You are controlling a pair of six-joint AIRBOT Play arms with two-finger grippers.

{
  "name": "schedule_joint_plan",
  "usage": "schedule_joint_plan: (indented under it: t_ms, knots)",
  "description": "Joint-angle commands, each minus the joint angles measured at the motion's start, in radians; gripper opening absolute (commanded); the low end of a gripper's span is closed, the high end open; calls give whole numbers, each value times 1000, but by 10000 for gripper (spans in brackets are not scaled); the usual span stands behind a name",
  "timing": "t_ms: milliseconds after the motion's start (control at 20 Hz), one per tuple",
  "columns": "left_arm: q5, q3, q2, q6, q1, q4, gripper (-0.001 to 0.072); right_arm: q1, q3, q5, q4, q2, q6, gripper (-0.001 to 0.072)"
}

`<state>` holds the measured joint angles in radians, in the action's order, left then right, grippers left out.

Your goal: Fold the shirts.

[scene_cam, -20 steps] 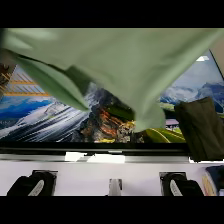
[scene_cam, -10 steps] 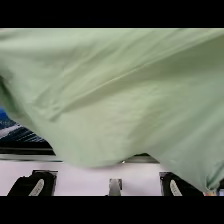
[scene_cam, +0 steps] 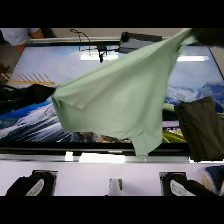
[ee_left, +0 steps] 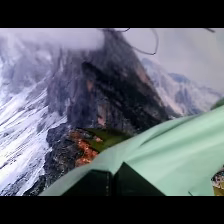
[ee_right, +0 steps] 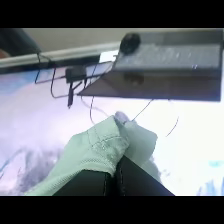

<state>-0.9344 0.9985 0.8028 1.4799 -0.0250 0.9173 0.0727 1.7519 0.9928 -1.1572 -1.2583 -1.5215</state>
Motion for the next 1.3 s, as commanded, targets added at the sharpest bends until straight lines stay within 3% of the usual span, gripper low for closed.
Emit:
schedule_joint_plan:
  t_ms: [0, 150, 450, 500, 550, 600, 650, 700, 800, 950, 1050, 1250]
  knots:
    - [118, -57, 170, 11, 13, 6, 40, 0, 2, -18, 215, -245, -117, 25]
    - [220, -58, 287, 10, 50, -73, 40, 0, 2, -32, 295, -370, -190, 25]
    - [209, -58, 462, 10, 19, -92, 40, -37, 2, 7, 316, -490, -203, 27]
    - [209, -58, 483, 10, 5, -97, 41, -51, 2, 18, 308, -498, -204, 44]
    - [209, -58, 503, 10, -6, -116, 54, -70, 2, 27, 295, -500, -204, 120]
    - [198, -57, 513, 10, -9, -141, 171, -82, 2, 33, 289, -498, -203, 262]
    - [158, -50, 515, 5, 1, -150, 448, -84, 2, 58, 295, -491, -203, 398]
    - [87, -29, 515, -34, 30, -124, 574, -79, 2, 98, 286, -476, -199, 411]
    - [-125, 47, 515, -54, 134, 51, 538, -56, 2, 229, 173, -428, -154, 418]
    - [-401, 105, 515, 0, 311, 274, 533, -26, -12, 518, -152, -364, -80, 419]
    - [-435, 68, 516, -1, 391, 276, 533, 20, -90, 605, -172, -323, -48, 419]
    - [-371, -65, 517, -21, 416, 271, 533, 56, -367, 554, -154, -168, -31, 418]
